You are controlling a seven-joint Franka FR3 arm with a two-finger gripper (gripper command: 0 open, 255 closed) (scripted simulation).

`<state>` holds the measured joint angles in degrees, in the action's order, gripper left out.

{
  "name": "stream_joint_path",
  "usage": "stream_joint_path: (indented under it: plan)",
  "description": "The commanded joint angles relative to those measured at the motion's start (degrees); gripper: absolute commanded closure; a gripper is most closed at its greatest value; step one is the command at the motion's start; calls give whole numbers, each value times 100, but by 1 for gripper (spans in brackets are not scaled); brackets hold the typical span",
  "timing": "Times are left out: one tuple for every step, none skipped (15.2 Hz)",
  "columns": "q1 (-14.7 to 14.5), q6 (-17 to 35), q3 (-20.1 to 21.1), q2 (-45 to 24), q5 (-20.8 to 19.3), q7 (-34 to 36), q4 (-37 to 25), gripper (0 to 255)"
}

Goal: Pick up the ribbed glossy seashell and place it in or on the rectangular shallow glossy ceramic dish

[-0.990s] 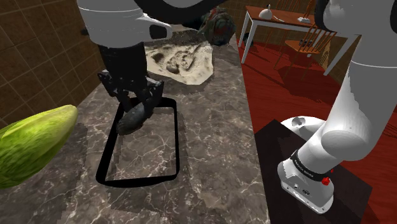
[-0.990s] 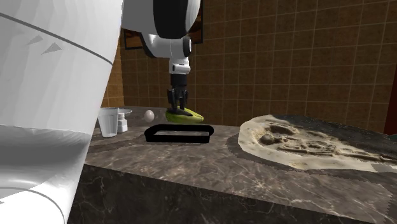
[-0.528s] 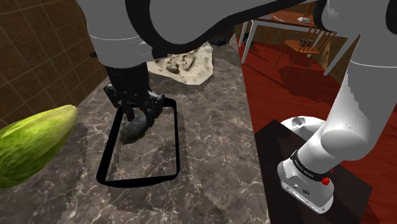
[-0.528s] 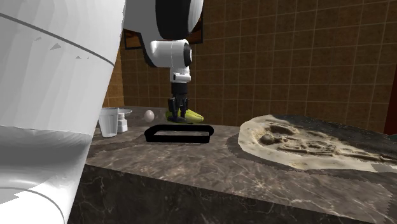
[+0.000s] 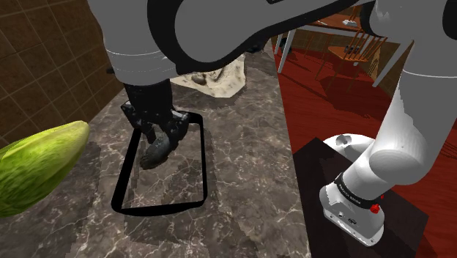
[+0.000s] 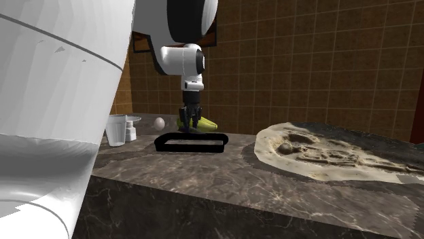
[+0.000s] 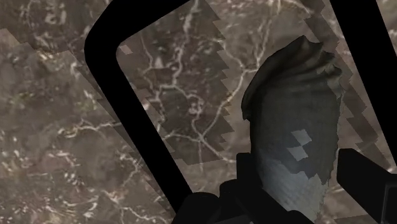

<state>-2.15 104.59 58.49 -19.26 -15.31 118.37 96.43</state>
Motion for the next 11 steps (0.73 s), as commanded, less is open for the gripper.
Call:
stream_joint_path:
  plan:
    - [-1,0,0,0,0,1,0,0]
    - [-1,1,0,0,0,1,0,0]
    - [-1,1,0,0,0,1,0,0]
    - [-1,1,0,0,0,1,0,0]
    - [-1,1,0,0,0,1,0,0]
    - [-1,1,0,0,0,1,0,0]
    - [-13,-182,17,23,29,-23,-174,0]
    - [-33,-369,30,35,49,-40,-358,0]
    - [-64,-560,37,37,59,-53,-554,0]
    - [-97,-715,39,31,60,-59,-717,0]
    - [-96,-715,41,30,59,-58,-717,0]
